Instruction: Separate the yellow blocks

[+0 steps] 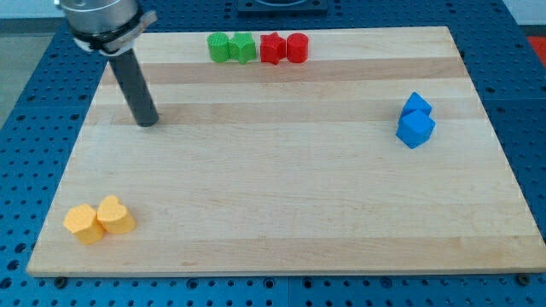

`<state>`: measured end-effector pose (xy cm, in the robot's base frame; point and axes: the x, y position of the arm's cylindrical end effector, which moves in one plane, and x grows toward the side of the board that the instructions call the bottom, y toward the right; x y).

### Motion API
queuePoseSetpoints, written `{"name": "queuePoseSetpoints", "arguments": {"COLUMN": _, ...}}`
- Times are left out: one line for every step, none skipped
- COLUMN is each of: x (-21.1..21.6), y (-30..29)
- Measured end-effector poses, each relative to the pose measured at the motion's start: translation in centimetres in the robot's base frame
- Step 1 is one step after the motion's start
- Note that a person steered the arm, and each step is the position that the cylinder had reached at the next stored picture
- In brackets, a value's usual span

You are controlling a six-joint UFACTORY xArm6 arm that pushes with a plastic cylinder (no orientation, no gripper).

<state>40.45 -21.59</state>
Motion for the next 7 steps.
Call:
{"name": "queuePoseSetpoints", "arguments": {"x": 2.4, "y": -3.9}}
{"name": "queuePoseSetpoints", "arguments": {"x": 5.4, "y": -7.7}}
{"name": "queuePoseSetpoints", "arguments": {"x": 6.4, "y": -8.9}}
{"name": "queuePoseSetpoints", "arguments": {"x": 8.6, "y": -8.8}}
{"name": "queuePoseSetpoints", "arguments": {"x": 14.0, "y": -8.7}}
{"name": "queuePoseSetpoints", "arguments": {"x": 14.5, "y": -8.9}}
{"name": "queuePoseSetpoints", "arguments": {"x": 17.5, "y": -8.6}}
